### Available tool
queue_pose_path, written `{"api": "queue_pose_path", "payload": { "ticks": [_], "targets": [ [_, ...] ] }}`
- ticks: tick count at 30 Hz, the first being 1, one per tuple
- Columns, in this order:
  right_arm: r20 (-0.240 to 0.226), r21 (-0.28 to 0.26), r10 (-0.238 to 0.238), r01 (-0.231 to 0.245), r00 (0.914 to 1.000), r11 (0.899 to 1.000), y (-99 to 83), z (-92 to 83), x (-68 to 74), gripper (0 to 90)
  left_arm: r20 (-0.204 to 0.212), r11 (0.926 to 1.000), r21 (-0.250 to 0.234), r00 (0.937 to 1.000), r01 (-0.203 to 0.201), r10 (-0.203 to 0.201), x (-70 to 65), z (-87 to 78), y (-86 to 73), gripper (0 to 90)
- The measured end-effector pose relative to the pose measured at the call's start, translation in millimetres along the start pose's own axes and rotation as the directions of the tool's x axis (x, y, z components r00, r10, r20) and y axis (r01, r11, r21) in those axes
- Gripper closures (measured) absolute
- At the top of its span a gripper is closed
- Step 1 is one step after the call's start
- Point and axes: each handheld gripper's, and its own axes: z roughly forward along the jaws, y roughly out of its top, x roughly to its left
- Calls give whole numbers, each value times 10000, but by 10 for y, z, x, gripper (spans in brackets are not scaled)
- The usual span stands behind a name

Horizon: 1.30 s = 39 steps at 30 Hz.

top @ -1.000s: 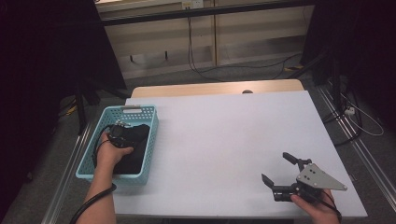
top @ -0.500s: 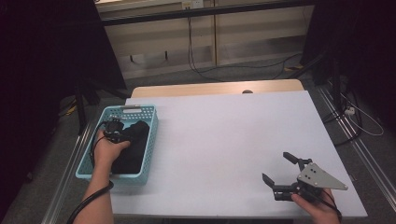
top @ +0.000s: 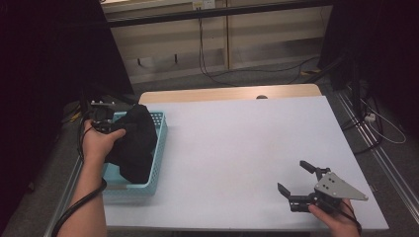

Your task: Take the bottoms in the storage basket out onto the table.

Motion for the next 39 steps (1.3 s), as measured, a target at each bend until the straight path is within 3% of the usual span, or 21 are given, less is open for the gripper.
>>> {"api": "queue_pose_path", "payload": {
  "ticks": [1,5,10,12,18,22,25,28,33,39],
  "targets": [
    [-10,-3,-9,9,10000,10000,-1,2,-1,21,52,9995,-309,10000,-28,30,-36,-76,73,704],
    [11,-1,11,-11,10000,10000,-1,1,-2,21,211,9968,-793,9997,-114,131,-116,-209,205,704],
    [20,12,22,-22,10000,10000,-3,2,-4,21,195,9938,-986,9984,-506,528,-232,-297,311,704],
    [14,13,-14,14,10000,10000,-2,5,-3,21,110,9931,-865,9967,-786,798,-266,-291,327,704],
    [-15,14,-11,11,10000,10000,-2,4,1,21,34,9922,-1002,9972,-742,749,-268,-219,308,703],
    [-28,21,4,-4,10000,10000,-6,5,-3,21,-228,9837,-1519,9954,-958,934,-196,-112,244,701],
    [-28,31,21,-21,10000,10000,-8,8,-1,21,-221,9818,-1689,9962,-865,839,-166,-61,226,700],
    [-89,50,-14,14,10000,10000,-8,20,4,21,-456,9783,-1804,9944,-1016,949,-131,26,188,695],
    [-101,103,-43,44,9999,9999,-12,16,8,21,-228,9921,-876,9959,-892,875,-45,205,-14,686],
    [-128,107,-70,71,9999,9999,-12,11,9,21,-149,9992,-116,9992,-381,379,123,295,-349,662]
  ]
}}
